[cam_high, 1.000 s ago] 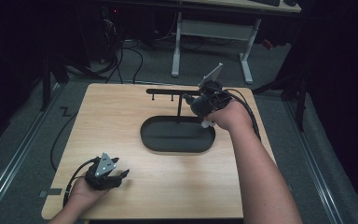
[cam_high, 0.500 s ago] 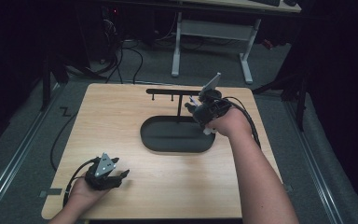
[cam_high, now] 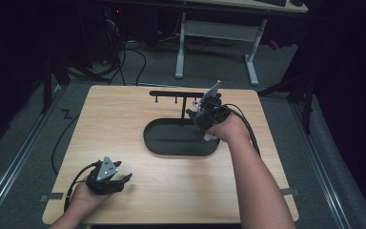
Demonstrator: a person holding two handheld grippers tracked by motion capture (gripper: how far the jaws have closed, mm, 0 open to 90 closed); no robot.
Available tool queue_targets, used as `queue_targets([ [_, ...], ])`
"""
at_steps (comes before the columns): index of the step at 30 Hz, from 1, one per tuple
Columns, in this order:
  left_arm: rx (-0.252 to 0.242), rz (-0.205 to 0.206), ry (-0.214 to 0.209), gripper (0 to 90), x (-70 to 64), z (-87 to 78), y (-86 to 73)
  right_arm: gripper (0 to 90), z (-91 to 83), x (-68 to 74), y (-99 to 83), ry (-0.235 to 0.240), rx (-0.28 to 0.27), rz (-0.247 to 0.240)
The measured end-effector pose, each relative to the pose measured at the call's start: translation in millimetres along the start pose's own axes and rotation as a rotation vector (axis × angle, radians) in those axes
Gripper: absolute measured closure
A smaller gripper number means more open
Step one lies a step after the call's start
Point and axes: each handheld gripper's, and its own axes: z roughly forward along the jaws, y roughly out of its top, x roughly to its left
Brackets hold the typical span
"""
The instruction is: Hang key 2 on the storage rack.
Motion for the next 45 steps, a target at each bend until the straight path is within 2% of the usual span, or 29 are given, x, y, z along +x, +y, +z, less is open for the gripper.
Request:
queue_targets([
  [5,0.000,0.001,-0.002,38.8,0.4,-0.2,-0.6,44.2,10.2,2.0,5.3,0.007,-0.011,0.008],
  [6,-0.001,0.005,-0.001,38.8,0.6,-0.9,-0.3,38.1,12.1,2.0,7.4,0.011,-0.019,0.007],
  [7,-0.001,0.005,-0.001,38.8,0.6,-0.9,-0.3,38.1,12.1,2.0,7.4,0.011,-0.019,0.007],
  [10,-0.002,0.001,-0.003,38.8,1.3,-1.1,0.0,29.4,14.3,2.0,11.5,0.025,-0.042,0.030],
  [16,0.003,0.006,-0.002,38.9,0.9,-1.4,-0.3,29.5,12.9,4.0,8.4,0.031,-0.052,0.028],
  [28,0.004,0.005,0.014,38.9,-0.1,-6.5,-2.9,31.3,10.9,3.4,-10.8,0.035,-0.076,0.023],
  [40,0.008,0.007,0.006,38.8,-1.2,-2.4,-0.7,32.7,31.3,-0.6,-34.2,0.049,-0.102,0.012],
  [41,0.007,0.009,0.006,38.8,-1.3,-1.8,-0.5,32.6,33.9,0.4,-37.0,0.047,-0.108,0.022],
  [42,0.008,0.009,0.004,38.8,-1.5,-1.3,-0.2,33.5,36.2,1.2,-39.2,0.030,-0.106,0.002],
  [43,0.009,0.008,0.002,38.8,-1.6,-0.9,0.1,33.6,38.5,1.7,-42.5,0.034,-0.113,0.002],
  [45,0.010,0.010,0.001,38.9,-1.8,0.1,0.6,33.5,44.1,1.5,-48.8,0.046,-0.113,0.023],
])
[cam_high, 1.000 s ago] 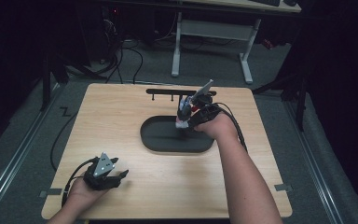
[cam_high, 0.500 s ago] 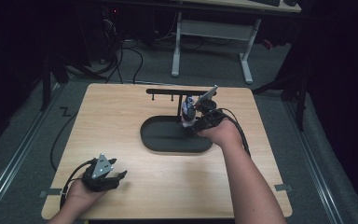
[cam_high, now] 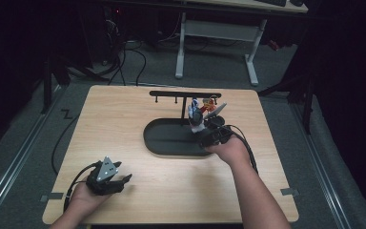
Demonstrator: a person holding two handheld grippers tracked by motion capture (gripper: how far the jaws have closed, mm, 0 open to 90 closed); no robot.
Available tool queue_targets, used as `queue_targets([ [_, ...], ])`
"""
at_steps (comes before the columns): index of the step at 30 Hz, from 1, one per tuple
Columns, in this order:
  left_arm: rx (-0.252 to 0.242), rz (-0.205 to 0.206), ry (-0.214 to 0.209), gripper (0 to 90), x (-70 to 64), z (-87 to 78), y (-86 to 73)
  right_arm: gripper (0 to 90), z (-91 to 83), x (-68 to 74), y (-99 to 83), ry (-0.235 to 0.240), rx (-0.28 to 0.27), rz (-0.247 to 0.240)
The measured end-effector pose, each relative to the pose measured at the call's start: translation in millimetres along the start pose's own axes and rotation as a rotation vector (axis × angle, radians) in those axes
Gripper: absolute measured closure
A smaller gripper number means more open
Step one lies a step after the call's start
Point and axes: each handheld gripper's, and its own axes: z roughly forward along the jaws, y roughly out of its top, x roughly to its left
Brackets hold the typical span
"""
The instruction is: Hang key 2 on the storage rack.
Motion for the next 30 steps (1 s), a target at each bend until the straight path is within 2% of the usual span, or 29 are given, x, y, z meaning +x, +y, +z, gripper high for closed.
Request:
queue_targets([
  [1,0.001,0.000,0.000,38.8,0.0,0.4,0.2,33.7,2.2,-1.0,-3.8,-0.001,-0.004,-0.016],
  [3,0.003,0.001,-0.004,38.9,-0.3,1.3,0.5,33.2,10.9,-2.9,-18.2,0.015,-0.027,-0.007],
  [6,0.007,0.005,-0.005,38.8,-1.6,2.4,0.8,33.1,16.0,-4.4,-28.6,0.005,-0.045,-0.006],
  [9,0.007,0.007,-0.007,38.8,-3.2,3.0,0.9,33.0,23.0,-9.5,-45.1,0.021,-0.090,0.015],
  [10,0.009,0.008,-0.007,38.8,-3.6,3.1,1.0,32.9,26.6,-12.0,-56.3,0.021,-0.116,0.024],
  [13,0.012,0.009,-0.009,38.8,-4.4,4.0,1.3,32.7,31.9,-14.8,-73.1,0.021,-0.168,0.025],
  [15,0.011,0.008,-0.009,38.8,-4.5,4.3,1.5,32.8,33.3,-15.5,-78.5,0.026,-0.178,0.036],
  [18,0.012,0.006,-0.012,38.8,-4.5,5.1,1.9,32.8,38.6,-19.4,-99.8,0.031,-0.243,0.041],
  [19,0.012,0.006,-0.012,38.8,-4.5,5.1,1.9,32.8,38.6,-19.4,-99.8,0.031,-0.243,0.041],
  [22,0.011,0.009,-0.016,38.9,-4.8,5.8,2.6,31.8,42.0,-22.2,-116.3,0.036,-0.306,0.036],
  [23,0.009,0.008,-0.020,38.8,-4.7,6.3,3.0,31.3,43.8,-22.2,-128.3,0.022,-0.353,0.030],
  [24,0.009,0.008,-0.020,38.9,-4.7,6.3,3.0,31.3,43.8,-22.2,-128.3,0.022,-0.353,0.030],
  [25,0.006,0.004,-0.026,38.8,-4.4,7.1,3.0,27.2,45.2,-21.9,-141.3,0.061,-0.404,0.055],
  [27,0.005,0.002,-0.028,38.8,-4.3,7.5,2.9,24.1,45.0,-20.2,-147.9,0.065,-0.419,0.064],
  [29,0.004,-0.007,-0.036,38.7,-3.9,7.9,2.5,19.6,45.0,-11.6,-165.1,0.002,-0.478,0.082],
  [30,0.006,-0.012,-0.041,38.6,-3.6,7.9,2.5,16.0,46.7,-6.7,-181.7,-0.017,-0.555,0.093],
])
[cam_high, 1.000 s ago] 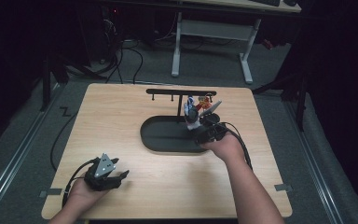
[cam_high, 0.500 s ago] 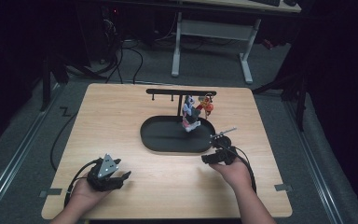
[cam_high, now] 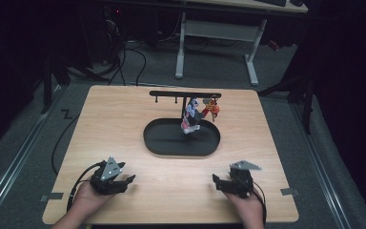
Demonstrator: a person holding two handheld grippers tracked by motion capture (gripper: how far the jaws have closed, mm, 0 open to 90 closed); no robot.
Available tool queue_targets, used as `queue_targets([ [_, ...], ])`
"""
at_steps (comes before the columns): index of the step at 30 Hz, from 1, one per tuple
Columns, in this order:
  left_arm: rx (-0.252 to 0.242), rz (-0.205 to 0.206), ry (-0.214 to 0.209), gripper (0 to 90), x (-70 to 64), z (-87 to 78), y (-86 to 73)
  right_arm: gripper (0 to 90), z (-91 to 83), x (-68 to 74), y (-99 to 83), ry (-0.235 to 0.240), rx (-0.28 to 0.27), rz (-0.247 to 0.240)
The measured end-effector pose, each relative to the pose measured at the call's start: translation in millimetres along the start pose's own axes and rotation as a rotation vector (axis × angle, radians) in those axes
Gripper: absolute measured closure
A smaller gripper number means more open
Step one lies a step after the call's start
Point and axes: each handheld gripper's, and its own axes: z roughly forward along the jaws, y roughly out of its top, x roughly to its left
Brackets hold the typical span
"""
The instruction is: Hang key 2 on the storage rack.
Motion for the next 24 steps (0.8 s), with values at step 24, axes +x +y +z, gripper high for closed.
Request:
queue_targets([
  [24,-0.021,-0.005,0.010,36.7,-0.6,-3.8,1.5,7.4,-3.2,10.3,-13.1,-0.001,-0.124,-0.047],
])
